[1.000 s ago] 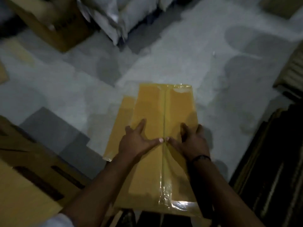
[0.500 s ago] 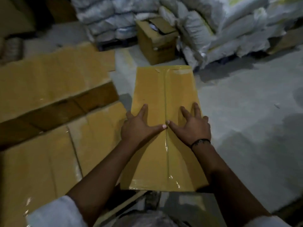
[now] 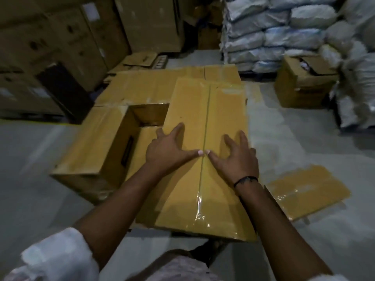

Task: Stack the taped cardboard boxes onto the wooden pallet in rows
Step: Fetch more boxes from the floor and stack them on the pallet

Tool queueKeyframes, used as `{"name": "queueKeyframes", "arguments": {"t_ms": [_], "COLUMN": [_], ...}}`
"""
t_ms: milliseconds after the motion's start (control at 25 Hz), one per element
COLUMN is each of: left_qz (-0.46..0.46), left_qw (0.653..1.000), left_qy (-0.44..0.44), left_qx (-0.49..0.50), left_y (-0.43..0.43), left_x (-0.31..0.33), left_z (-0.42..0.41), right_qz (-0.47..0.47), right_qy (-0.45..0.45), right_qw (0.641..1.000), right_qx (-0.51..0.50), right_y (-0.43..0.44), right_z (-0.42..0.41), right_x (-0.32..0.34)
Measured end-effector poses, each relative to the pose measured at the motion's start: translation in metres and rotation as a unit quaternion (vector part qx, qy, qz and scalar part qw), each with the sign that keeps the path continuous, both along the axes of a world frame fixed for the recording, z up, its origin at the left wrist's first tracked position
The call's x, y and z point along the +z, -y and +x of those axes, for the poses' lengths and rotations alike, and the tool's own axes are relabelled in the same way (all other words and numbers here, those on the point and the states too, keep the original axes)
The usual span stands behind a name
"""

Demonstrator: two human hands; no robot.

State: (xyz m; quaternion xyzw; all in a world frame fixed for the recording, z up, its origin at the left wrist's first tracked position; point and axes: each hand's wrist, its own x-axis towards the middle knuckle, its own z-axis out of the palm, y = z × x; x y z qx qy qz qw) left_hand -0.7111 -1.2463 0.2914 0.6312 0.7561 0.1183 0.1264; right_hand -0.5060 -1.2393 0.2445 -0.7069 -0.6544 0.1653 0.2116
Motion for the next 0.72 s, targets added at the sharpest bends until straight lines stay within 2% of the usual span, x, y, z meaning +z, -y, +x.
{"name": "queueKeyframes", "arguments": {"t_ms": [240,440,720], "left_qz": [-0.001,0.003,-0.059], "left_qw": [0.998,0.995,0.99], "left_qy": [0.016,0.057,0.094], "left_qx": [0.059,0.078,0.091], "left_y": [0.059,0.058,0.02], "left_x": [0.011,-0.004,-0.086], "left_z": [-0.087,-0.153,-0.262], "right_qz": [-0.01,-0.004,-0.047], "right_qy": [0.008,0.031,0.047], "right_qw": [0.997,0.993,0.991], "right_qx": [0.076,0.114,0.116], "right_y": [0.038,0.027,-0.009], "right_z": [-0.084,-0.145,-0.255], "right_x": [0.017,0.018,-0.059]}}
